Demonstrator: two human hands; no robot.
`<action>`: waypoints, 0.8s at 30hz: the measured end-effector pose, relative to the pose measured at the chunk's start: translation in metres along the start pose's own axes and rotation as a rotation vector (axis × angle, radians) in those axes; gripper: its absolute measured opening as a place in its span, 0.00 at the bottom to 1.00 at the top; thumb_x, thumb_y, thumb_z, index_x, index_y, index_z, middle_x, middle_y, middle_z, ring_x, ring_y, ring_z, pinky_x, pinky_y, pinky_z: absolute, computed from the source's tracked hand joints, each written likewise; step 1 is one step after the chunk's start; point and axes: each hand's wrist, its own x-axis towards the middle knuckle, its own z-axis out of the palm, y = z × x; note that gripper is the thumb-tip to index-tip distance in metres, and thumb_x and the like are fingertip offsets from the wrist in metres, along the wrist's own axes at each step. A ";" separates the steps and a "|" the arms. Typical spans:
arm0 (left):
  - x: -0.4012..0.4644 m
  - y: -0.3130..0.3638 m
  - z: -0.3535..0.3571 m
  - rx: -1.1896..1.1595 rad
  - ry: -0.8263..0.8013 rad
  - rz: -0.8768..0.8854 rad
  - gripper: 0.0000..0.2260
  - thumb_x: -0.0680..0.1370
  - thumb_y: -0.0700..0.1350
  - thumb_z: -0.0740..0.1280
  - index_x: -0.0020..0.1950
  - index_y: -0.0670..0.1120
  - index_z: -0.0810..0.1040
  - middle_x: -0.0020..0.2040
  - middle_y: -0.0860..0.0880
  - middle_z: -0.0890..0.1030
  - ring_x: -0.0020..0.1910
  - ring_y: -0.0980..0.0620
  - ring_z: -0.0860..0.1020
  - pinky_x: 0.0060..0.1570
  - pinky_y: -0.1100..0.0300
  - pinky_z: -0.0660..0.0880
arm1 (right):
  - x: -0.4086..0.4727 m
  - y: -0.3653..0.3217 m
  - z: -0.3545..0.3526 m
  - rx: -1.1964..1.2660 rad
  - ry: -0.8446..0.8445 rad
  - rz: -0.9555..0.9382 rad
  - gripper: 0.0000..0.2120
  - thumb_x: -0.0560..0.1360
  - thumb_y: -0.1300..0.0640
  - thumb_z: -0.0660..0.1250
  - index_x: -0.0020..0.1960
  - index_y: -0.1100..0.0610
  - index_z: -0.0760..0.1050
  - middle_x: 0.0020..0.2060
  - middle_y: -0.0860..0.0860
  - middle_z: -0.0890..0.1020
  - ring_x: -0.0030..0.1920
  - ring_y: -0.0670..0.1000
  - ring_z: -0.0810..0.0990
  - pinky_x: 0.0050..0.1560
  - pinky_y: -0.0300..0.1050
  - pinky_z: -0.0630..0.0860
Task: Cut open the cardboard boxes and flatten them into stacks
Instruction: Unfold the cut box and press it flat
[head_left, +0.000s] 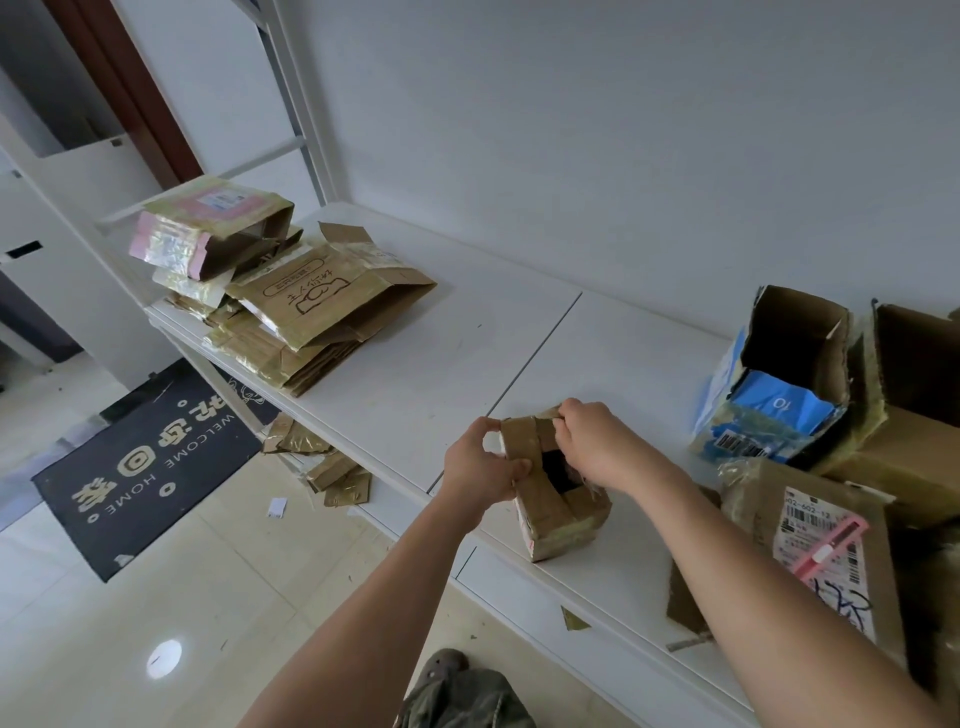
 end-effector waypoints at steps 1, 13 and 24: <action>0.000 0.001 -0.001 0.002 -0.004 -0.001 0.20 0.74 0.33 0.72 0.61 0.49 0.73 0.47 0.39 0.82 0.36 0.47 0.80 0.36 0.56 0.82 | 0.001 0.001 -0.002 0.012 -0.035 0.001 0.11 0.85 0.57 0.51 0.49 0.61 0.68 0.39 0.54 0.73 0.32 0.48 0.70 0.29 0.40 0.62; 0.002 -0.001 -0.009 -0.019 -0.008 -0.052 0.20 0.74 0.32 0.71 0.61 0.50 0.73 0.50 0.38 0.83 0.40 0.45 0.81 0.44 0.49 0.82 | 0.002 0.019 -0.025 0.205 -0.093 -0.047 0.15 0.84 0.60 0.52 0.38 0.54 0.61 0.36 0.50 0.67 0.35 0.47 0.66 0.34 0.41 0.60; -0.005 0.001 0.003 0.043 0.027 0.071 0.23 0.74 0.35 0.72 0.62 0.51 0.67 0.46 0.37 0.82 0.37 0.45 0.80 0.40 0.50 0.83 | -0.021 0.053 0.031 0.200 0.514 -0.131 0.13 0.76 0.62 0.70 0.60 0.60 0.79 0.52 0.54 0.76 0.53 0.51 0.73 0.48 0.30 0.66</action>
